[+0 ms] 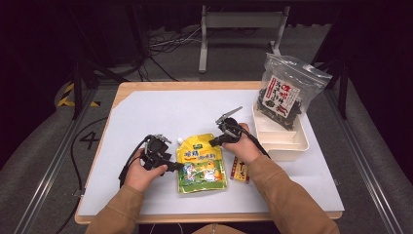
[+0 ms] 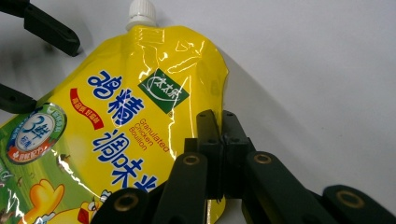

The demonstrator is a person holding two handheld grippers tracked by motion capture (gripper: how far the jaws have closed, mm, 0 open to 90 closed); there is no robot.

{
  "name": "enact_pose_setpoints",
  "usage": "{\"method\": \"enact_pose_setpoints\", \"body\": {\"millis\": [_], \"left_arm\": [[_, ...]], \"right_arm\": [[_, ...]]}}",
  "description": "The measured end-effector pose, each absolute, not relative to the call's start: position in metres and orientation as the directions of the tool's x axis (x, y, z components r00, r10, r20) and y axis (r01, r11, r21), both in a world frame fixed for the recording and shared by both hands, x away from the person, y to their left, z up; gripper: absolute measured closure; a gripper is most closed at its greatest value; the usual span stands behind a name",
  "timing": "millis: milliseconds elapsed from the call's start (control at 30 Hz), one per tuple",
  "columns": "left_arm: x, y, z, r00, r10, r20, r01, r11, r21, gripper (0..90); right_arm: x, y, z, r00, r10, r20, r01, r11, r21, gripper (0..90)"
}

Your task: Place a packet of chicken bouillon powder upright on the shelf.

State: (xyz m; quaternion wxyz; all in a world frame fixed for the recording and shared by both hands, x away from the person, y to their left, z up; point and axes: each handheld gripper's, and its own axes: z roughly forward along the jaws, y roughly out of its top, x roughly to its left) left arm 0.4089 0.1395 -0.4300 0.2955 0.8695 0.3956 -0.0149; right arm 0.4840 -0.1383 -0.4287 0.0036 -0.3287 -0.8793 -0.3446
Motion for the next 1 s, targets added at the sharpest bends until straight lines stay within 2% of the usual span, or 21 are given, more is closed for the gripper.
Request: {"method": "enact_pose_setpoints", "body": {"millis": [400, 733, 1000], "left_arm": [[0.412, 0.166, -0.417, 0.642, 0.699, -0.316, 0.719, -0.405, 0.564, 33.7], [0.406, 0.177, -0.403, 0.673, 0.677, -0.297, 0.669, -0.387, 0.635, 32.9], [0.405, 0.188, -0.399, 0.676, 0.677, -0.292, 0.656, -0.372, 0.657, 33.1]], "right_arm": [[0.467, -0.144, -0.397, -0.808, 0.554, 0.2, 0.526, 0.525, 0.67, 90.0], [0.444, -0.147, -0.364, -0.839, 0.514, 0.179, 0.458, 0.488, 0.743, 90.0], [0.424, -0.146, -0.342, -0.863, 0.485, 0.143, 0.393, 0.465, 0.793, 90.0]]}}
